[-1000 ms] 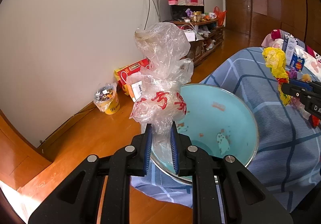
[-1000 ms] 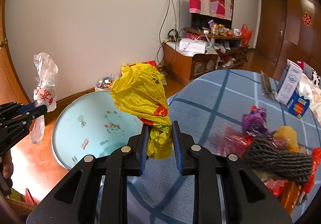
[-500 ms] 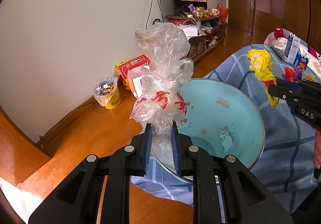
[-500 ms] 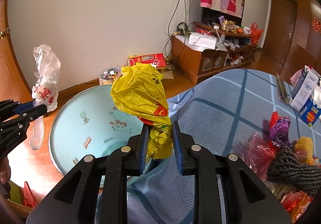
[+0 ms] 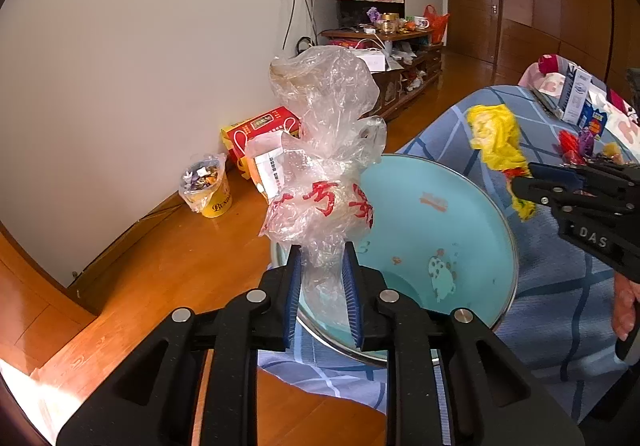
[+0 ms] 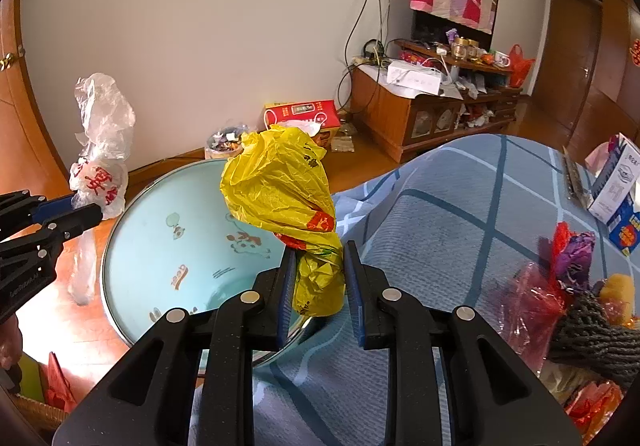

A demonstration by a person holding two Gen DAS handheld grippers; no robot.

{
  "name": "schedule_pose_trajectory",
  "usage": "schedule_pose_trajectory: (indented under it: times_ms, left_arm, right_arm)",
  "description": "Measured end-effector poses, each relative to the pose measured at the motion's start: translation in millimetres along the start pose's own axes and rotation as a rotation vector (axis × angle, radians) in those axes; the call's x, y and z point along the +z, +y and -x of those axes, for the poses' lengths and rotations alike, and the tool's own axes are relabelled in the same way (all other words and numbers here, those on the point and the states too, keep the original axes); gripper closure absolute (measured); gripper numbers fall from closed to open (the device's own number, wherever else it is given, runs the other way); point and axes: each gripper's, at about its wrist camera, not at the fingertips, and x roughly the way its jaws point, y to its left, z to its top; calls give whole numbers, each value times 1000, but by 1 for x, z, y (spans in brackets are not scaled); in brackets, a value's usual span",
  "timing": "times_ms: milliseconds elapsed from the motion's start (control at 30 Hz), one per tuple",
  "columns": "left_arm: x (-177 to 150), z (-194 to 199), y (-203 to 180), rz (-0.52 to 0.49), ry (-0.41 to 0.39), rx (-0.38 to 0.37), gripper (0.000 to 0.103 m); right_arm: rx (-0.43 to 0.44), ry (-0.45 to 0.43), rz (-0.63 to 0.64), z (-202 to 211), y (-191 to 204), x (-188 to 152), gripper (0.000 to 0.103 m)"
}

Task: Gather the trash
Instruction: 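Open both grippers over the blue bucket to drop the clear and yellow bags, then grasp the orange snack wrapper with the right gripper while the left grasps the red wrapper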

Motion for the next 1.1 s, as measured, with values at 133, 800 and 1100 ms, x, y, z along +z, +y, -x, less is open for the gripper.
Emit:
schedule_pose_trajectory:
  times_ms: [133,800,1100]
  left_arm:
    - [-2,0,-5,-16,-15,-8,53]
    - [-10,-3,-59,-116,-1,-96,39]
    - [-6,7,-137,-239,-36,-198,39]
  right_arm:
    - [26,-1,-2,-4,2,-1,58]
    - [-127,-61,-96,74,-67,-45,42]
    - [-299,-87,-255,145,-149,-114,37]
